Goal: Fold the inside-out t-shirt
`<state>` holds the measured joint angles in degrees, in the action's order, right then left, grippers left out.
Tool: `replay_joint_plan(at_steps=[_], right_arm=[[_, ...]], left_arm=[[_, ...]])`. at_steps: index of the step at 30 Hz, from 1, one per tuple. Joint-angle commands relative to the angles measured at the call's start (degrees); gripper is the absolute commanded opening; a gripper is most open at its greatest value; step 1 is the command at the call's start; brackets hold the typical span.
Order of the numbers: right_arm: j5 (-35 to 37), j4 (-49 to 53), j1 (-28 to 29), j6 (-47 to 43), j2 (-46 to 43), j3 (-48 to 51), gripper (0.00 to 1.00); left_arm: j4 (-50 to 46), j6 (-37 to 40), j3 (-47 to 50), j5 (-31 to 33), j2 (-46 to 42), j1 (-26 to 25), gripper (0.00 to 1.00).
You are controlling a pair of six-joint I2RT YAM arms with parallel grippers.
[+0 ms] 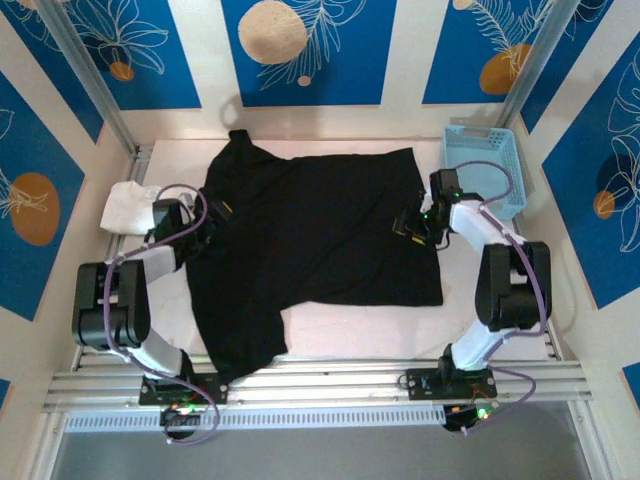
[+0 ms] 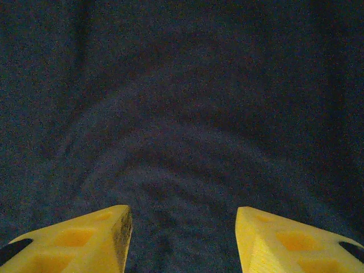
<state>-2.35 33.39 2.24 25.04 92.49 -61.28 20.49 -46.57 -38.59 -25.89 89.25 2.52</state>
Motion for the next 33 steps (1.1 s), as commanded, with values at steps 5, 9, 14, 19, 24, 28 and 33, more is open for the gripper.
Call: replay_joint_plan(at_steps=[5,9,14,19,24,28,33], right_arm=[[6.0,8.2,-0.1,4.6,-9.9,9.5,0.51],[10.2,11.6,-2.8,8.0,-14.0,12.5,0.51],[11.7,14.4,-5.1,12.8,-16.0,15.4,0.49],[15.3,18.2,-5.1,14.7,-16.9,17.0,0.48],[15.1,18.4,-4.2,16.4,-17.2,18.8,0.48],[15.6,16.9,-3.6,16.0,-15.1,18.8,0.48],[13.7,12.3,-4.3,14.7,-11.0,19.7,0.44]], left_arm=[[-2.0,0.4,2.7,-1.8,-8.7,-12.3,0.82],[-7.8,4.8,3.5,1.4,-12.9,-17.7,0.82],[-12.0,7.5,4.7,3.5,-16.7,-19.1,0.83],[-15.1,9.5,4.6,4.6,-19.0,-19.3,0.83],[-15.5,9.5,4.6,4.5,-19.1,-19.4,0.83],[-16.0,9.7,4.6,4.7,-19.6,-19.6,0.83],[-18.2,10.5,5.0,5.9,-21.5,-19.8,0.83]])
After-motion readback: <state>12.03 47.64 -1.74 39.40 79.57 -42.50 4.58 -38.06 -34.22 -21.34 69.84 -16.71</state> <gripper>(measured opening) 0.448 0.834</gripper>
